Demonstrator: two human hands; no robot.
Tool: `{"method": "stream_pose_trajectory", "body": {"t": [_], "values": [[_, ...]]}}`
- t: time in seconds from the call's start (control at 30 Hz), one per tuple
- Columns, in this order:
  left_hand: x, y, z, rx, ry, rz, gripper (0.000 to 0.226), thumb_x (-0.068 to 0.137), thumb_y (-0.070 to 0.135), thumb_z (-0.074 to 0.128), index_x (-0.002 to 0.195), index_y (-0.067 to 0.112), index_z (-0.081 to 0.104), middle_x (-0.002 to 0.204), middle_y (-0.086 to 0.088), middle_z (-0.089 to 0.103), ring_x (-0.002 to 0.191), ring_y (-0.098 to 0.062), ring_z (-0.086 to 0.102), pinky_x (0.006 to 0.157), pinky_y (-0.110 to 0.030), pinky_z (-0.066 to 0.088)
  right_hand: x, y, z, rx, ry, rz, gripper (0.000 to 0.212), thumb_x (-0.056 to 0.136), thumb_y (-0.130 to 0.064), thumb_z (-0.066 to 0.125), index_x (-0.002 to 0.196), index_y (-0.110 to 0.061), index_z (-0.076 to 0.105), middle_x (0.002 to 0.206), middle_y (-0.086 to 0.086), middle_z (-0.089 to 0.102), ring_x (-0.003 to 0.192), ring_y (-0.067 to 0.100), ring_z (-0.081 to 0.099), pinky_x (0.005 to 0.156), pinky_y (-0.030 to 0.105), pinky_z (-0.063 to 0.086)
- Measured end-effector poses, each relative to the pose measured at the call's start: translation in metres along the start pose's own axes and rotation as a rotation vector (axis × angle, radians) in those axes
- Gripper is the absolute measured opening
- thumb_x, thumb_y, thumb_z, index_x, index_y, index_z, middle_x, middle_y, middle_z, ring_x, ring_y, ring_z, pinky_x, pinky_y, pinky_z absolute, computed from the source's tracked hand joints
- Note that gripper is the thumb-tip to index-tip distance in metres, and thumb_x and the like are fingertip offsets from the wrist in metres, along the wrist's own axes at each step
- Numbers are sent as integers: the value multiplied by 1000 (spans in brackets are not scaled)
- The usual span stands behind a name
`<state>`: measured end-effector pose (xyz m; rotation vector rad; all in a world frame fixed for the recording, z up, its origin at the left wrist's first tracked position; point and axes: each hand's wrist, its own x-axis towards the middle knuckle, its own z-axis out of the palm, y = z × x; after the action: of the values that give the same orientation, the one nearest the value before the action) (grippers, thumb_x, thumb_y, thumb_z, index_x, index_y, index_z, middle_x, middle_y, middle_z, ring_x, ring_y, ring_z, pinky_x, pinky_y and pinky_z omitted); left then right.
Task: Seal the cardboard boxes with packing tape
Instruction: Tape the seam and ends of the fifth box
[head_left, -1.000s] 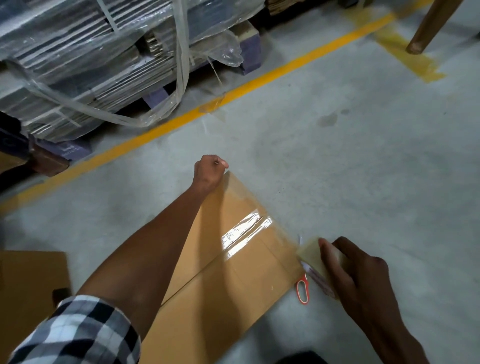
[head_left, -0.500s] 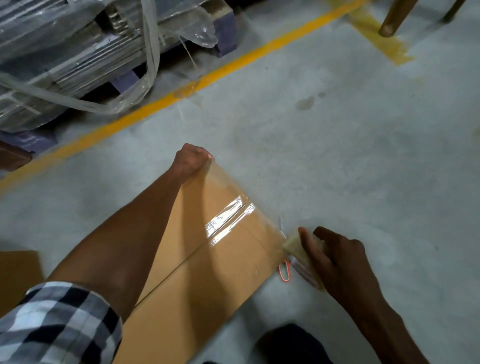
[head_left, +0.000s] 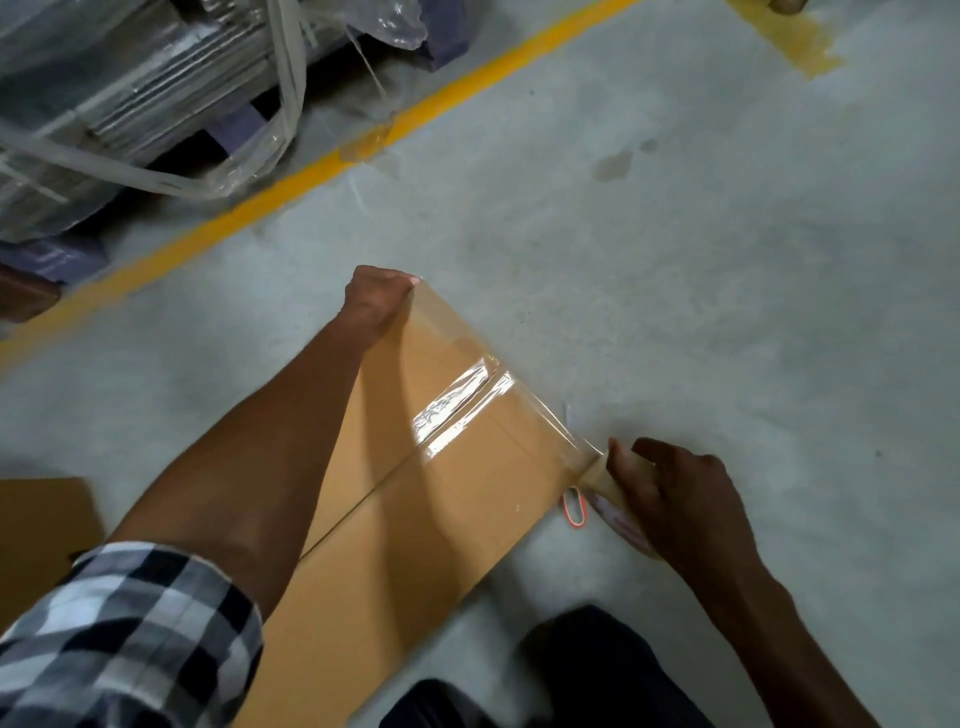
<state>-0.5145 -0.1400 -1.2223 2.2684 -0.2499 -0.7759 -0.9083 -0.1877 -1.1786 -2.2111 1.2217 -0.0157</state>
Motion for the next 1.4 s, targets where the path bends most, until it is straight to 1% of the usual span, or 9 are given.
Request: {"method": "stream_pose_trajectory", "body": {"t": [0.13,0.27,0.4,0.5,0.63,0.77,0.93,1.23,1.4], "values": [[0,-2,-2,-15,-28,-6,29,83,32,81,107,15,82,107,-5,77,101,-20,68,98,-34,54,1,9,21,-71,-27,46,54,93,-67,52,73,-16,53,55,-1,47,66,35,63,53,31,37],[3,-6,-5,-2,-81,25,16,80,35,84,88,21,81,87,8,76,95,-14,70,80,-20,54,-4,13,39,-62,14,68,65,94,-77,25,79,-20,53,54,-5,44,61,34,63,53,31,37],[-3,4,-18,397,81,41,39,88,27,75,127,24,71,128,-8,68,118,-29,64,101,-38,52,-11,8,34,-153,119,34,68,96,-74,27,106,-17,64,89,8,63,80,36,66,66,41,49],[-29,10,-11,475,335,549,38,100,14,57,138,12,64,136,-12,65,124,-31,61,107,-40,45,-1,-30,26,-148,337,-123,48,100,-41,53,133,-8,59,126,18,61,115,40,59,92,53,49],[-67,-9,19,731,-50,1022,50,108,30,29,147,14,55,151,-8,54,142,-27,45,123,-46,26,38,-108,73,-235,122,-403,71,103,-49,32,158,-4,30,164,16,30,154,33,25,121,57,27],[-59,-24,15,849,-47,1000,54,108,37,20,131,17,65,134,-3,64,136,-27,47,119,-45,30,53,-101,107,-411,-26,-463,86,102,-66,16,162,-4,12,171,12,5,158,24,2,125,52,17],[-36,-9,0,744,-198,738,68,102,57,10,114,21,66,114,0,61,108,-26,60,88,-45,51,16,-65,96,-375,-4,-459,88,101,-68,23,161,-5,20,169,12,18,157,24,15,126,47,16],[-31,-14,2,494,-101,496,54,103,56,26,134,27,59,129,2,69,121,-29,60,99,-42,45,67,-121,79,-36,38,-343,58,95,-8,59,149,3,41,149,21,50,134,36,53,113,40,41],[-33,-9,7,656,-113,468,44,111,44,21,128,18,53,125,-9,65,113,-34,60,94,-46,45,77,-113,76,-43,-83,-191,33,106,-19,43,139,-14,48,120,7,68,103,29,68,86,39,52]]}}
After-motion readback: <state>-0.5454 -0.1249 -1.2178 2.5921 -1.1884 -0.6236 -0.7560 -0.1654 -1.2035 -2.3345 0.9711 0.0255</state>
